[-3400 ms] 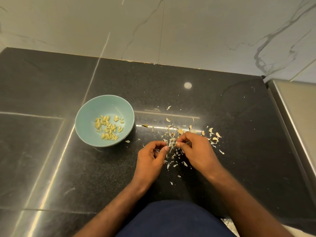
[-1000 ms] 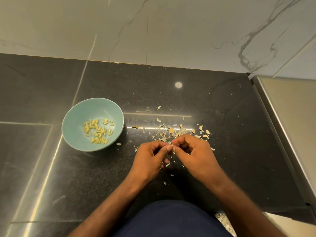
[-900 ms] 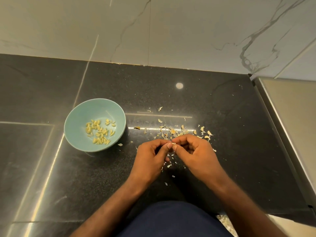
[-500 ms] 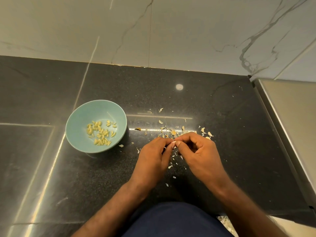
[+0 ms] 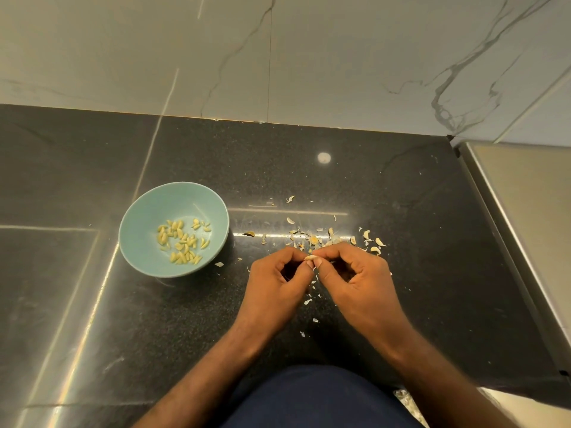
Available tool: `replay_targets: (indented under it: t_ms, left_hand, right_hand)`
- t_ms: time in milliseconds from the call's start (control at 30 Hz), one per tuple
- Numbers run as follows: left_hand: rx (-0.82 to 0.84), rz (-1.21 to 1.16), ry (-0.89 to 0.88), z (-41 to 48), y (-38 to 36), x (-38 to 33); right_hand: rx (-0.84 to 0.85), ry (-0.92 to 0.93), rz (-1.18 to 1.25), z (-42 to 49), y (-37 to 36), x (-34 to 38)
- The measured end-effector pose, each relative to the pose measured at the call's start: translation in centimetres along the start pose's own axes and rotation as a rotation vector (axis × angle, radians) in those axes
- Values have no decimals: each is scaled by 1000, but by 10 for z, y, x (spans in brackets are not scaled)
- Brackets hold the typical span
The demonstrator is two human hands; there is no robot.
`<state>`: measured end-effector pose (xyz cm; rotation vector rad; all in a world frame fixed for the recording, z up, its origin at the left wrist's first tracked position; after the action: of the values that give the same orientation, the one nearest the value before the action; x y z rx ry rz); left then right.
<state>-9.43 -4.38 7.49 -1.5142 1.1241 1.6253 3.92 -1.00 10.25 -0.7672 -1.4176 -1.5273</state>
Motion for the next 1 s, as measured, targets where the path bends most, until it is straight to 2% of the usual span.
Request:
replay_targets:
  t_ms: [367, 500, 800, 1000]
  left_hand:
    - [-61, 54, 57, 5, 6, 7]
    - [-108, 8, 129, 8, 11, 12]
    - [-72, -76, 178, 9, 12, 13]
    - [58, -185, 217, 2, 1, 5]
  right_hand:
    - [-37, -43, 28, 0, 1, 0]
    - [-75, -107, 77, 5, 6, -3]
    - [-104, -122, 119, 6, 9, -6]
    - [-112, -111, 109, 5, 9, -7]
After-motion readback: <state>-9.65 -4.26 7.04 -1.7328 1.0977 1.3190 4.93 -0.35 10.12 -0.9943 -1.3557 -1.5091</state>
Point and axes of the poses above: each hand's wrist, its own z-axis towards the middle knuckle, its own y-axis out of the back of the hand, x = y × z, the point moved 8 cm from there along z, towards the middle knuckle, and after that the axes turned 14 degrees about -x, right-handed, at the moved point
